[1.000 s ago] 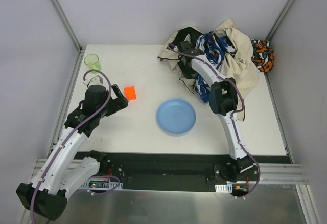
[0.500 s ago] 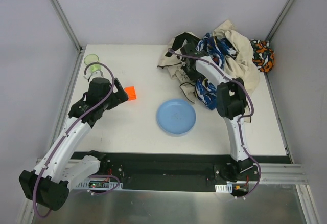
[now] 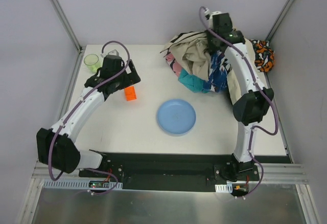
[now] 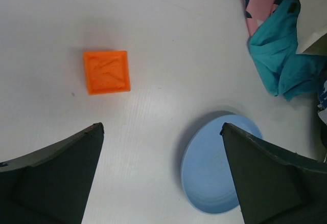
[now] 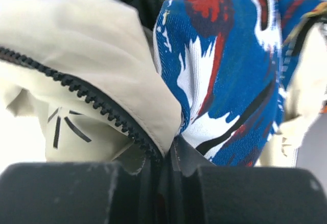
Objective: Pick out a specific cloth from the pile
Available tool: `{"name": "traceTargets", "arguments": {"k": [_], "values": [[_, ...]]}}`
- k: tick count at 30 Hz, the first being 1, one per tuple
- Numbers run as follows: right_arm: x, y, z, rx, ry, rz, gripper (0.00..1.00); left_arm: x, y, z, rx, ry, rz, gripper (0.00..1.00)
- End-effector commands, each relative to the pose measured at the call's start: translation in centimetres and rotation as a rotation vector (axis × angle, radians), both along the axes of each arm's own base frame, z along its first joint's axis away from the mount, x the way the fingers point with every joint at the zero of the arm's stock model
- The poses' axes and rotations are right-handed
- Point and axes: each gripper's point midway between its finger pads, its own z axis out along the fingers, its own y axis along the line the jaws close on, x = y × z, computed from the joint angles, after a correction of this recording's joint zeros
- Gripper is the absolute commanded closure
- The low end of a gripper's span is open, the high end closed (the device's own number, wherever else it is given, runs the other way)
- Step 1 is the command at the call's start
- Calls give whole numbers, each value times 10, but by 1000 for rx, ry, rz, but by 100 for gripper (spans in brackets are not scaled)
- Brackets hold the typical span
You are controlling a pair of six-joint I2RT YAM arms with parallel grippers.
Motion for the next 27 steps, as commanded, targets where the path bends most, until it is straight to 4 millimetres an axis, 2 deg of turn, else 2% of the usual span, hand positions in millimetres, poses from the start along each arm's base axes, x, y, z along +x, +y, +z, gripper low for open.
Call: {"name": "traceTargets", "arguments": {"k": [1, 3, 4, 6, 7, 8, 9, 11, 12, 16, 19, 22, 27], "values": [[47, -83, 54, 152, -206, -296, 100, 43, -48, 23, -96, -65, -164, 1], [55, -106, 32, 211, -164, -374, 100, 62, -69, 27, -124, -73, -203, 1], [58, -116, 18, 230, -138, -404, 100, 72, -84, 14, -133, -43, -230, 1], [63, -134, -16, 263, -70, -465, 99, 89, -115, 11, -164, -30, -295, 1], [64, -140, -32, 273, -30, -486, 100, 94, -133, 3, -179, -7, -335, 1], [64, -145, -50, 280, 10, -513, 100, 100, -151, 5, -205, -8, -376, 1], [64, -148, -70, 284, 54, -541, 100, 105, -169, -4, -219, 14, -412, 1], [60, -146, -93, 308, 114, -579, 99, 112, -207, -10, -258, 25, -500, 1], [58, -161, -101, 327, 125, -627, 99, 109, -228, -18, -289, 52, -557, 1], [50, -178, -119, 375, 165, -722, 100, 107, -288, -31, -343, 65, -692, 1], [45, -187, -125, 387, 185, -758, 100, 107, -319, -41, -377, 78, -724, 1], [40, -191, -129, 411, 205, -763, 100, 106, -332, -69, -362, 116, -710, 1], [35, -195, -126, 438, 206, -750, 100, 110, -336, -115, -277, 153, -610, 3]]}}
